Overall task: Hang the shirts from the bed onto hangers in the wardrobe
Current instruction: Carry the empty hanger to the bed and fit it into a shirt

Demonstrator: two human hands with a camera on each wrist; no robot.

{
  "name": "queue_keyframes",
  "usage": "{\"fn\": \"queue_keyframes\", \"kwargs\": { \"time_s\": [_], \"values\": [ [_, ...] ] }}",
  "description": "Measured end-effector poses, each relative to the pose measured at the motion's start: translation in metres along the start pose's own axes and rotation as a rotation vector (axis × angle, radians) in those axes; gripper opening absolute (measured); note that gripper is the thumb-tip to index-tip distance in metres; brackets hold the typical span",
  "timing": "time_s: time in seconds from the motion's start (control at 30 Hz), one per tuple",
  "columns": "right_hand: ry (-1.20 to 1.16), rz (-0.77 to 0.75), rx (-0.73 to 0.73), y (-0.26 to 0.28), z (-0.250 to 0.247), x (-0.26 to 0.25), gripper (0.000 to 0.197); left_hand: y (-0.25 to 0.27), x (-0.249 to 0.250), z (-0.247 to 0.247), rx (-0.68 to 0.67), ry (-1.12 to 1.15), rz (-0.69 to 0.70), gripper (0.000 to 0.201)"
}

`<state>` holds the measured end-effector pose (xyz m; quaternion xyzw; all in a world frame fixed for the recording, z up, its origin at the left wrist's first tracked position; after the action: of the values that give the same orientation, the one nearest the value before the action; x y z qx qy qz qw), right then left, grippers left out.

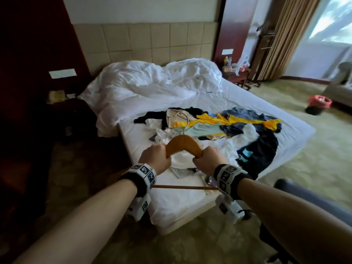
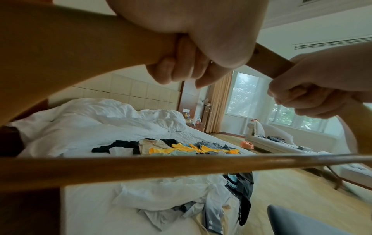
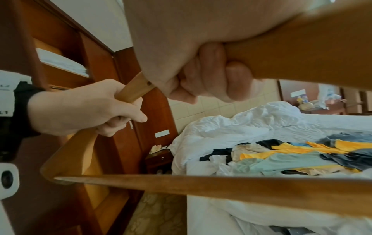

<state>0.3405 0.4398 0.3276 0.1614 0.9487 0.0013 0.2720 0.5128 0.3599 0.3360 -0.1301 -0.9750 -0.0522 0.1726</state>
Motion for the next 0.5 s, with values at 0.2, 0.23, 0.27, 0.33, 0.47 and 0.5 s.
{"fn": "queue_keyframes", "kwargs": {
  "time_s": [0.2,0.23,0.27,0.33,0.47,0.5],
  "values": [
    [0.085,0.11,-0.004,-0.037,-0.011,0.025,0.024,-0.057,0.024,0.026,-0.098,0.065,0.074,0.005],
    [0.096,0.116,0.001,-0.043,-0.015,0.029,0.024,-0.065,0.03,0.03,-0.111,0.075,0.084,0.006],
    [0.101,0.125,0.007,-0.048,-0.019,0.033,0.025,-0.074,0.036,0.034,-0.116,0.083,0.101,0.009],
    [0.086,0.155,0.017,-0.057,-0.023,0.044,0.025,-0.088,0.049,0.043,-0.124,0.094,0.141,0.012],
    [0.098,0.226,0.014,-0.072,-0.026,0.079,0.024,-0.111,0.077,0.07,-0.19,0.082,0.178,0.008],
    [0.109,0.237,0.009,-0.077,-0.028,0.088,0.023,-0.115,0.083,0.078,-0.212,0.083,0.177,0.007]
  ]
}}
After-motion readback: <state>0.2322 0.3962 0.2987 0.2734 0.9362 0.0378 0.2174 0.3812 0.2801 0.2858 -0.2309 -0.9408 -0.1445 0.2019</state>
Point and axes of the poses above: each hand's wrist, its own y-axis away from the middle knuckle, its own z-axis out of the palm, x = y × z, the point moved 8 cm from there along -y, towards the middle knuckle, and after that the axes turned 12 degrees about -z, right-handed, at the moved point
